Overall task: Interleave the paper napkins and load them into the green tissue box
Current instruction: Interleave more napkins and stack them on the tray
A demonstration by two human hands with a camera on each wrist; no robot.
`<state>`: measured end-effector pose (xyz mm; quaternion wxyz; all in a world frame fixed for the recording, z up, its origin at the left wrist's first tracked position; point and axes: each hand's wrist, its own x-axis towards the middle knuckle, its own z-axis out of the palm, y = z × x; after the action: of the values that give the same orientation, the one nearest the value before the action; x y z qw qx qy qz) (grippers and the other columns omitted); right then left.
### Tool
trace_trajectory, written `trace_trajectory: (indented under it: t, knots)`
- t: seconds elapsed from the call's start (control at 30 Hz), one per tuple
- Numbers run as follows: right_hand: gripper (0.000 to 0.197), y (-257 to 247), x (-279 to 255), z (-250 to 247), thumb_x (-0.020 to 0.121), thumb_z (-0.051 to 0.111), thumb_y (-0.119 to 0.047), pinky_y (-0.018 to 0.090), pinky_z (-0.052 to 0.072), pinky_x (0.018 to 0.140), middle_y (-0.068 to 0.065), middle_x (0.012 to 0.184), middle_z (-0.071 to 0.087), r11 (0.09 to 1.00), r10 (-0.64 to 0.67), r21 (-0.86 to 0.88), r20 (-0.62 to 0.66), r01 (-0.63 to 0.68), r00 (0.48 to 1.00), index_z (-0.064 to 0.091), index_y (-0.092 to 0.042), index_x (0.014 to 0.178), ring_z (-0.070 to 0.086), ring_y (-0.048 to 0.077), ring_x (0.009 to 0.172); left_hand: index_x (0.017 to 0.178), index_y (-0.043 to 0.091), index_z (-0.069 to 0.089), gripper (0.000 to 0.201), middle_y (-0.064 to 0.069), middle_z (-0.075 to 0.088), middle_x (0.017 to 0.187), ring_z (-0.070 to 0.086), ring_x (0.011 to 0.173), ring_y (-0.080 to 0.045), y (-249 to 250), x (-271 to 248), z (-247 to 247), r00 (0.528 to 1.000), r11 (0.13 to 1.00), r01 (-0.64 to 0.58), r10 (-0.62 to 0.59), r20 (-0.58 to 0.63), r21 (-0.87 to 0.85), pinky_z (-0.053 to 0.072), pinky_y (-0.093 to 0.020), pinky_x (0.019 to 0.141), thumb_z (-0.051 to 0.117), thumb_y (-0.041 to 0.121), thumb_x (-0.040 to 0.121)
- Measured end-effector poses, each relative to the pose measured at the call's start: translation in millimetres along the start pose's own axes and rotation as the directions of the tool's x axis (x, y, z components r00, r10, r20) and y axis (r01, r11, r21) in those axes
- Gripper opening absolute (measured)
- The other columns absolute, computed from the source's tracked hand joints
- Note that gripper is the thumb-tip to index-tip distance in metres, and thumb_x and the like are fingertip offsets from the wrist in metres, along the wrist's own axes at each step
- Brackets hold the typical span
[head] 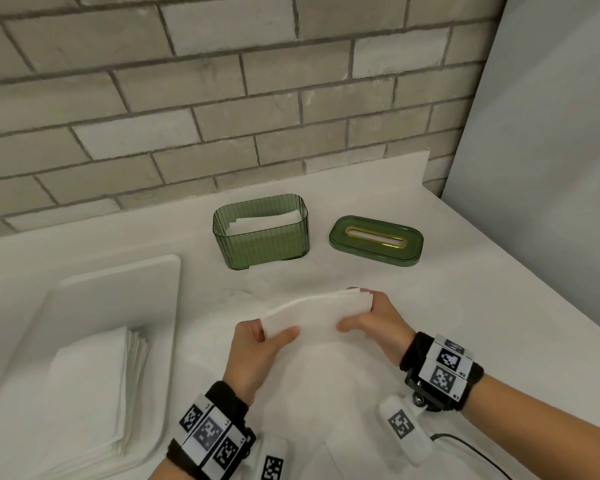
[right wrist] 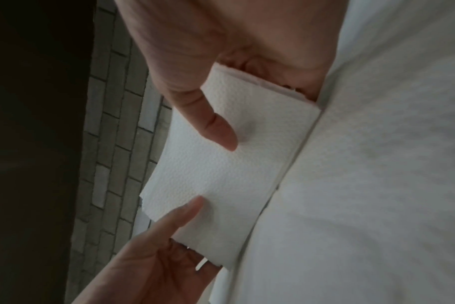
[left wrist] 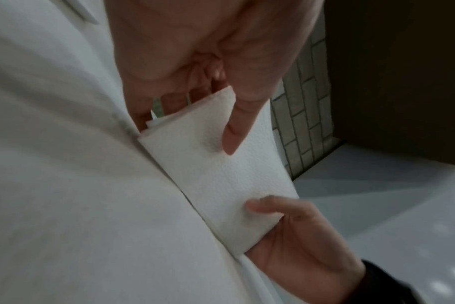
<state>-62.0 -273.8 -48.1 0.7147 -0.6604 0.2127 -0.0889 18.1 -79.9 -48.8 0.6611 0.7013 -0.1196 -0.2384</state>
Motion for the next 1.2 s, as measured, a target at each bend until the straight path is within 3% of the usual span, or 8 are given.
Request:
trace_trajectory:
  t: [0.17,0.43,0.57,0.73,0.83,0.93,1.1,1.2]
  knots:
    - [0.027,-13,-2,11,0.056,0.067,0.006,0.019,0.048,0.062,0.006,0.078,0.065,0.993,-0.11,0.051,0.091,0.105,0.99,0.063,-0.017,0.07,0.059,0.014,0.069,0.097,0.01,0.079,0.017,-0.01,0.078,0.096,0.07,0.084,-0.012,15,-5,12,0.993,0.994,-0.101,0.099,0.058,0.032,0.054,-0.025,0.075,0.075,0.003,0.083]
    - [0.025,-2,6,-7,0.052,0.067,0.003,0.023,0.048,0.058,0.008,0.075,0.063,0.995,-0.087,-0.05,0.073,0.091,0.993,0.063,-0.011,0.073,0.058,0.017,0.068,0.092,0.006,0.078,0.014,-0.009,0.078,0.09,0.074,0.084,-0.021,6,4,-7,0.998,0.993,-0.04,0.034,0.051,0.115,0.056,-0.024,0.068,0.079,0.001,0.079]
    - [0.017,-1,2,-11,0.055,0.065,-0.007,0.02,0.04,0.05,-0.003,0.063,0.055,0.963,-0.015,-0.263,0.19,0.066,0.982,0.063,-0.015,0.07,0.052,0.011,0.059,0.113,0.001,0.063,0.056,-0.006,0.071,0.097,0.07,0.083,-0.019,-17,8,-16,0.996,0.962,0.03,-0.052,0.072,0.273,0.051,-0.021,0.063,0.084,0.032,0.071]
    - [0.024,-53,34,-3,0.058,0.073,-0.005,0.024,0.047,0.064,-0.011,0.071,0.065,0.915,-0.155,-0.332,0.236,0.229,0.959,0.064,-0.025,0.07,0.059,0.008,0.069,0.097,0.001,0.068,0.017,-0.005,0.072,0.086,0.066,0.077,-0.019,33,46,-29,0.993,0.898,-0.117,0.114,0.032,0.424,0.05,-0.03,0.069,0.076,0.008,0.083]
    - [0.034,-97,80,12,0.069,0.077,0.007,0.037,0.053,0.085,0.006,0.096,0.071,0.885,-0.271,-0.338,0.185,0.32,0.945,0.067,-0.017,0.091,0.066,0.019,0.09,0.115,-0.005,0.063,0.044,-0.015,0.07,0.111,0.067,0.101,-0.027,75,100,-46,0.966,0.865,-0.171,0.242,-0.094,0.472,0.054,-0.043,0.09,0.077,0.019,0.082]
    - [0.039,-129,133,32,0.074,0.076,0.002,0.035,0.053,0.093,0.009,0.111,0.07,0.878,-0.31,-0.361,0.074,0.315,0.948,0.068,-0.007,0.111,0.067,0.022,0.102,0.123,-0.004,0.06,0.038,-0.015,0.066,0.119,0.063,0.11,-0.029,109,150,-56,0.925,0.811,-0.186,0.335,-0.179,0.554,0.049,-0.032,0.091,0.069,0.011,0.089]
    - [0.054,-120,190,53,0.075,0.075,0.001,0.01,0.045,0.055,0.001,0.087,0.062,0.865,-0.273,-0.447,-0.041,0.227,0.961,0.054,-0.012,0.124,0.058,0.011,0.075,0.141,0.013,0.033,0.071,-0.01,0.053,0.109,0.053,0.098,-0.023,116,186,-53,0.895,0.819,-0.198,0.375,-0.242,0.538,0.048,-0.033,0.084,0.072,0.0,0.084]
    - [0.056,-95,202,56,0.076,0.07,0.003,0.019,0.044,0.057,0.003,0.09,0.055,0.792,-0.301,-0.562,-0.019,0.239,0.953,0.05,-0.013,0.126,0.055,0.018,0.081,0.139,0.015,0.036,0.072,-0.015,0.05,0.111,0.05,0.096,-0.027,94,201,-57,0.922,0.714,-0.153,0.352,-0.161,0.684,0.044,-0.034,0.084,0.077,0.002,0.08]
